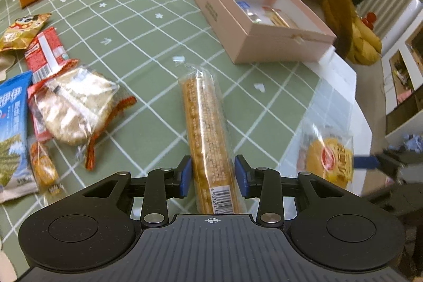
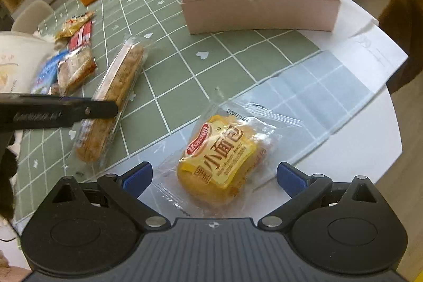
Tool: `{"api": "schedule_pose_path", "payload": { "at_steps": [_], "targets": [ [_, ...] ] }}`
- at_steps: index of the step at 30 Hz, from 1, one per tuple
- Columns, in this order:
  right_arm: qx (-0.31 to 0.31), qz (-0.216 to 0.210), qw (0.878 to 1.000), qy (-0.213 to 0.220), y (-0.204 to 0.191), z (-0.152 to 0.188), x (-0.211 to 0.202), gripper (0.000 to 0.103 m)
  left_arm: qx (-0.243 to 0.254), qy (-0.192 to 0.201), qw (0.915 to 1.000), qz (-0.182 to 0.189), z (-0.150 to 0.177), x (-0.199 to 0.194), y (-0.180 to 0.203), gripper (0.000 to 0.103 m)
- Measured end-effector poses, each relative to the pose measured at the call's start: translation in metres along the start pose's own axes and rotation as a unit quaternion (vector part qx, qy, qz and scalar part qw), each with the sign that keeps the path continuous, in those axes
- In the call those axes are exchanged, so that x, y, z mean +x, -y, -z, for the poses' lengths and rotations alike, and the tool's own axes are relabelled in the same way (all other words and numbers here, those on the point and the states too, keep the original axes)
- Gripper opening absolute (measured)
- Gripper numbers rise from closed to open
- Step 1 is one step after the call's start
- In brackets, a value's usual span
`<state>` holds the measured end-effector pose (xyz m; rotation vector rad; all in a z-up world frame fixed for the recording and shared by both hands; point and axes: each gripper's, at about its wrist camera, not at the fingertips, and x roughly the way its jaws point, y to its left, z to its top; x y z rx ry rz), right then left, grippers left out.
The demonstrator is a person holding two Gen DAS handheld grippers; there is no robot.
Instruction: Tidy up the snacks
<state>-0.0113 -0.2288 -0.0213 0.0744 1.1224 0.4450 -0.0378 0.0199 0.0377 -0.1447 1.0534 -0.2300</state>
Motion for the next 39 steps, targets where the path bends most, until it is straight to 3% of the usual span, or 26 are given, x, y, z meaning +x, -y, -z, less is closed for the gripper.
{"api": "schedule_pose_path", "payload": {
  "at_steps": [9,16,21,27,30,32,34,35,37,39],
  "targets": [
    [0.015,0.01,1.0,0.015,0.004,-0.006,0.005,0.1,-0.004,-0.006,0.9999,-0.007,0.001,0.007,0.003,0.042],
    [0.016,0.016,0.999,0.026,0.009,-0.002,0.001,0.1,-0.011,0.009,0.9998,-0.015,-0.013,0.011,0.002,0.041],
    [0.015,0.012,0.999,0.026,0.013,0.001,-0.01,0.1,-0.023,0.027,0.9994,0.001,-0.019,0.012,-0.003,0.039],
    [0.082,-0.007,0.996,0.019,0.025,-0.004,-0.014,0.1,0.007,0.01,0.9999,0.011,-0.013,0.008,0.009,0.035],
    [0.078,0.013,0.997,0.026,0.022,-0.005,-0.015,0.1,0.026,0.0,0.9996,0.01,-0.006,0.005,0.019,0.034],
    [0.061,0.037,0.997,0.028,0.018,-0.005,-0.013,0.095,0.028,-0.002,0.9995,0.01,-0.002,0.004,0.022,0.035],
    [0.047,0.052,0.997,0.027,0.016,-0.006,-0.011,0.084,0.027,-0.004,0.9996,0.009,-0.001,0.005,0.023,0.035],
    [0.047,0.052,0.997,0.022,0.016,-0.007,-0.01,0.08,0.026,-0.006,0.9996,0.008,-0.001,0.005,0.023,0.035],
    [0.051,0.04,0.998,0.015,0.018,-0.007,-0.01,0.061,0.025,-0.016,0.9995,0.009,-0.001,0.008,0.022,0.036],
    [0.052,0.033,0.998,0.015,0.02,-0.006,-0.012,0.056,0.027,-0.026,0.9992,0.012,0.001,0.011,0.022,0.037]
  ]
}}
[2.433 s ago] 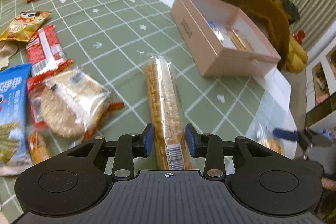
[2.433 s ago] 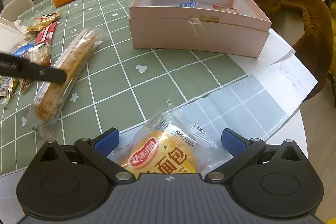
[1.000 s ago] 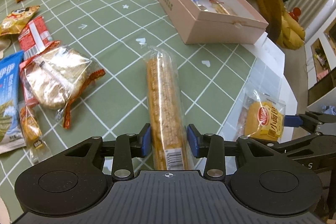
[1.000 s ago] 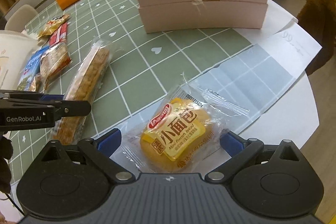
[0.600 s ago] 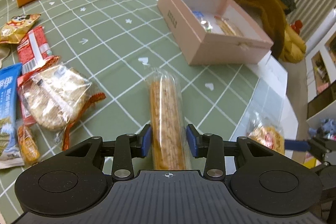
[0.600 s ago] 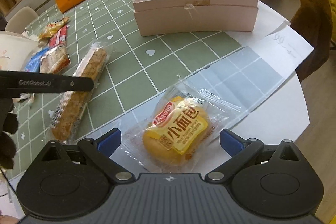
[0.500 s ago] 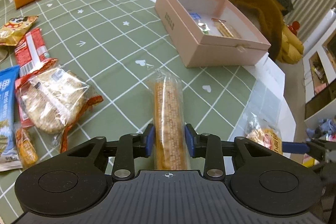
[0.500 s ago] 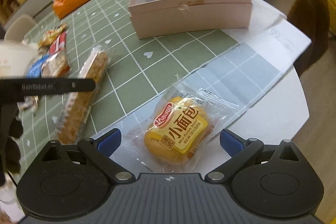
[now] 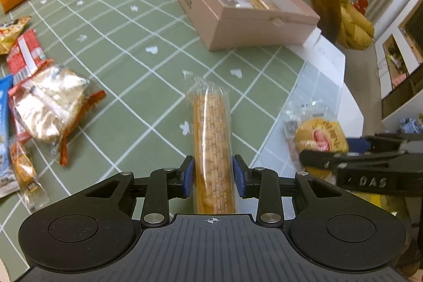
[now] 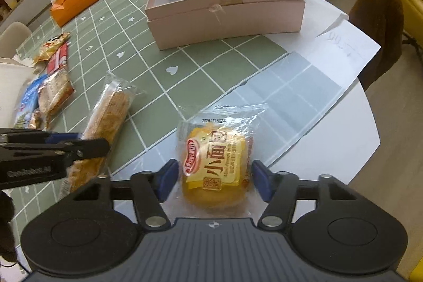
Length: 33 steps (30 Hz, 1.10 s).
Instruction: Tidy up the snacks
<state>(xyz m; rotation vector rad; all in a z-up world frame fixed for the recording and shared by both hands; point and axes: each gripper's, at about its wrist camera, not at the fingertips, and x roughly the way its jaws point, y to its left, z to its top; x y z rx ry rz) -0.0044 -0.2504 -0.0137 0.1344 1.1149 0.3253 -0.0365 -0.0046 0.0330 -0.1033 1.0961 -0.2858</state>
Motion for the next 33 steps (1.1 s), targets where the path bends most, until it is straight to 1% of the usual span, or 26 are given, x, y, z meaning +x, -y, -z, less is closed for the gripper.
{"api": "schedule_pose_path", "payload": {
  "at_steps": [2,6,8,10,12,13,14,16,17,19,21,23,26,29,31,32,33],
  "targets": [
    [-0.005,0.002,1.0,0.006,0.001,0.001,-0.004,0.053,0.006,0.001,1.0,0.003,0.003,0.0,0.002,0.036],
    [-0.009,-0.003,1.0,0.012,0.005,0.001,-0.014,0.052,-0.002,0.005,0.9997,0.024,0.008,-0.003,0.003,0.034],
    [-0.005,-0.013,1.0,0.017,0.008,-0.002,-0.021,0.051,-0.002,0.018,0.9994,0.029,0.008,-0.009,0.005,0.033],
    [0.001,-0.027,0.999,0.035,0.012,-0.008,-0.034,0.051,-0.003,0.042,0.9983,0.041,0.001,-0.022,0.007,0.033],
    [0.001,-0.035,0.997,0.066,0.015,-0.023,-0.055,0.051,-0.008,0.079,0.9947,0.066,-0.02,-0.044,0.009,0.033],
    [-0.003,-0.036,0.996,0.086,0.016,-0.034,-0.068,0.051,-0.004,0.106,0.9915,0.075,-0.037,-0.059,0.012,0.033],
    [-0.01,-0.034,0.993,0.113,0.016,-0.049,-0.084,0.051,0.005,0.131,0.9885,0.076,-0.053,-0.073,0.015,0.033],
    [-0.025,-0.029,0.985,0.166,0.017,-0.081,-0.117,0.051,0.026,0.186,0.9797,0.071,-0.095,-0.104,0.023,0.033],
    [-0.029,-0.026,0.982,0.184,0.017,-0.097,-0.13,0.051,0.027,0.205,0.9753,0.077,-0.113,-0.115,0.026,0.033],
    [-0.031,-0.023,0.976,0.216,0.019,-0.129,-0.152,0.051,0.031,0.231,0.968,0.092,-0.149,-0.129,0.031,0.033],
    [-0.036,-0.015,0.97,0.241,0.021,-0.158,-0.163,0.051,0.042,0.243,0.9651,0.09,-0.18,-0.129,0.038,0.033],
    [-0.036,0.003,0.967,0.251,0.023,-0.182,-0.161,0.051,0.036,0.238,0.9665,0.09,-0.203,-0.114,0.039,0.033],
    [-0.023,0.003,0.972,0.232,0.029,-0.209,-0.14,0.051,-0.01,0.211,0.971,0.112,-0.223,-0.077,0.029,0.033],
    [-0.011,0.007,0.979,0.201,0.035,-0.225,-0.105,0.051,-0.048,0.18,0.9744,0.126,-0.229,-0.032,0.017,0.033],
    [-0.005,0.016,0.983,0.18,0.038,-0.232,-0.081,0.051,-0.064,0.155,0.9748,0.146,-0.228,0.001,0.005,0.034],
    [0.0,0.018,0.986,0.167,0.039,-0.236,-0.066,0.051,-0.079,0.146,0.9752,0.147,-0.228,0.017,-0.005,0.035],
    [0.004,0.017,0.988,0.153,0.039,-0.241,-0.054,0.052,-0.091,0.142,0.9759,0.139,-0.226,0.027,-0.013,0.035]
  ]
}}
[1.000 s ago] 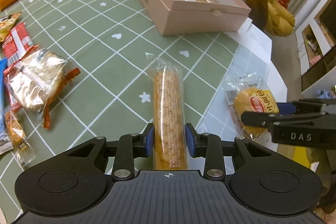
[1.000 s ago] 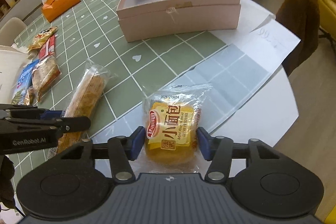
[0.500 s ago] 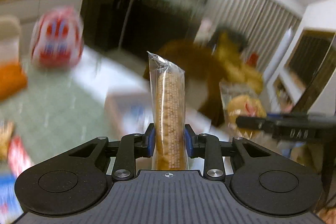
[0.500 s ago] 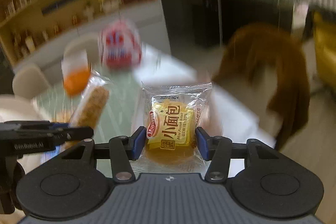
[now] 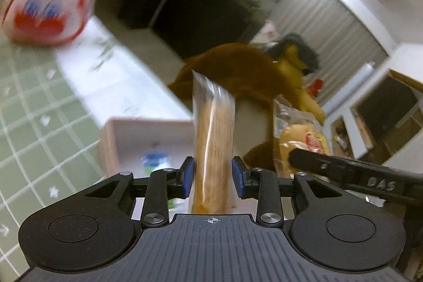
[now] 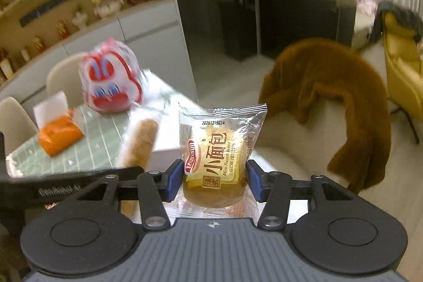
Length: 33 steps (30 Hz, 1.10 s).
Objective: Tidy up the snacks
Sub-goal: 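Lower the wafer roll and bun into the pink box and open both tools, then grasp the panda-print chip bag with the left tool while the right tool approaches the rice cracker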
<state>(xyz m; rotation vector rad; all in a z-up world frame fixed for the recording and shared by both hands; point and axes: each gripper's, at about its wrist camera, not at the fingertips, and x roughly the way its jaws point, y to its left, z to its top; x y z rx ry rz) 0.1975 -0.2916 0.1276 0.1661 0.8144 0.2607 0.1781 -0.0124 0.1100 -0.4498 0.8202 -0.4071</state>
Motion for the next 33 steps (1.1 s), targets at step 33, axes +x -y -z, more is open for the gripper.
{"api": "schedule_pose_path", "payload": {
  "at_steps": [33],
  "targets": [
    [-0.063,-0.141,0.976,-0.152,-0.161,0.134,0.047,0.084,-0.048,0.014,0.9602,-0.275,0.023,-0.122,-0.259,0.054]
  ]
}}
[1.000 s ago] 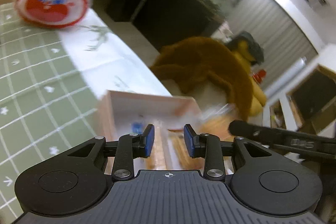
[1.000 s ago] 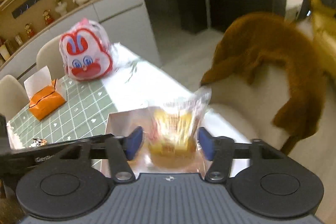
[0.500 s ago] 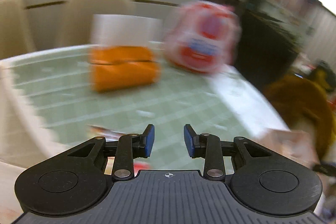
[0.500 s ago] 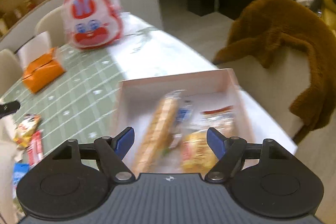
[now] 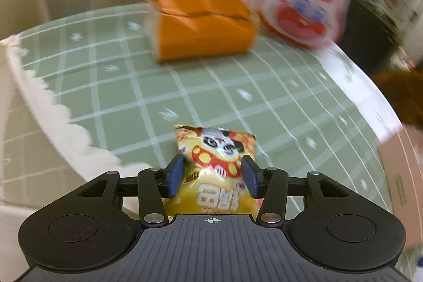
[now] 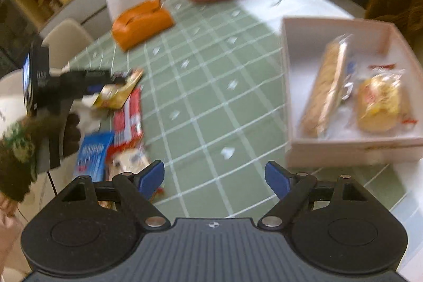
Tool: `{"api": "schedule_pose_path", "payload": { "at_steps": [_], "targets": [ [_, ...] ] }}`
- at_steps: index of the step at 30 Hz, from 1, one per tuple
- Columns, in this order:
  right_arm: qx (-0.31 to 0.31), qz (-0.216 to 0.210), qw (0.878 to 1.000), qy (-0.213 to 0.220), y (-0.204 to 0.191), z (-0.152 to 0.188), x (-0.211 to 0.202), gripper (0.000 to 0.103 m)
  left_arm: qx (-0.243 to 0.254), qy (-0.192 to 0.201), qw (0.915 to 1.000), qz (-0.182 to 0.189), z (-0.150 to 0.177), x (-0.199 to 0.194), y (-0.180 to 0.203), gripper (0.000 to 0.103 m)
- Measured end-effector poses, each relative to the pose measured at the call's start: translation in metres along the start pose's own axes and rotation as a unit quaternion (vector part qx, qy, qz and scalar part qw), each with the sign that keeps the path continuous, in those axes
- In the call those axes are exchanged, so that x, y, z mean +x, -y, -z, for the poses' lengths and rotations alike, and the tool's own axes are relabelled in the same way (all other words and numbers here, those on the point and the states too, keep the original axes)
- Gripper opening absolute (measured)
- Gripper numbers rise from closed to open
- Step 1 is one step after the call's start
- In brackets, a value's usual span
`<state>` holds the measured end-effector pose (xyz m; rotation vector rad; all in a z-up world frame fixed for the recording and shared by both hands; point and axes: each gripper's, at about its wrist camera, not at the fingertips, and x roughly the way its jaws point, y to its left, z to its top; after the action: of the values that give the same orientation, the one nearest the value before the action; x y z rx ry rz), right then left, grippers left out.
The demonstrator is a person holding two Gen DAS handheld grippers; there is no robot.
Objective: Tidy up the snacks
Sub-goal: 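Grasp the panda-print chip bag with the left tool while the right tool approaches the rice cracker, then grasp the round rice cracker packet with the right tool while the left tool holds the chip bag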
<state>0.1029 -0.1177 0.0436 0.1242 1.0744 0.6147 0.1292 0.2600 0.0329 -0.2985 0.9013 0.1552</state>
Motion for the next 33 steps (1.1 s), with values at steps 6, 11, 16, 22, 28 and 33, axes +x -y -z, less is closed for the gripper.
{"api": "schedule_pose_path", "payload": {
  "at_steps": [6,11,16,22,28,33],
  "targets": [
    [-0.042,-0.024,0.998,-0.042,-0.043,0.009,0.035,0.084,0.058,-0.025,0.9977,0.025,0.019,-0.012,0.032,0.058],
    [-0.104,-0.026,0.993,-0.056,-0.084,0.016,0.064,0.084,0.077,-0.027,0.9953,0.051,0.041,-0.027,0.05,0.054],
    [-0.132,-0.021,0.99,-0.049,-0.103,0.025,0.08,0.085,0.075,-0.033,0.9941,0.071,0.058,-0.037,0.057,0.051],
    [-0.134,-0.033,0.989,-0.047,-0.087,0.039,0.054,0.057,0.07,-0.041,0.9935,0.08,0.078,-0.049,0.07,0.043],
    [-0.108,0.0,0.993,-0.044,-0.037,0.064,0.021,0.052,0.084,-0.059,0.9892,0.105,0.101,-0.059,0.098,0.04],
    [-0.097,0.048,0.994,-0.026,-0.007,0.077,0.002,0.064,0.104,-0.068,0.9847,0.123,0.119,-0.069,0.118,0.036]
  ]
}}
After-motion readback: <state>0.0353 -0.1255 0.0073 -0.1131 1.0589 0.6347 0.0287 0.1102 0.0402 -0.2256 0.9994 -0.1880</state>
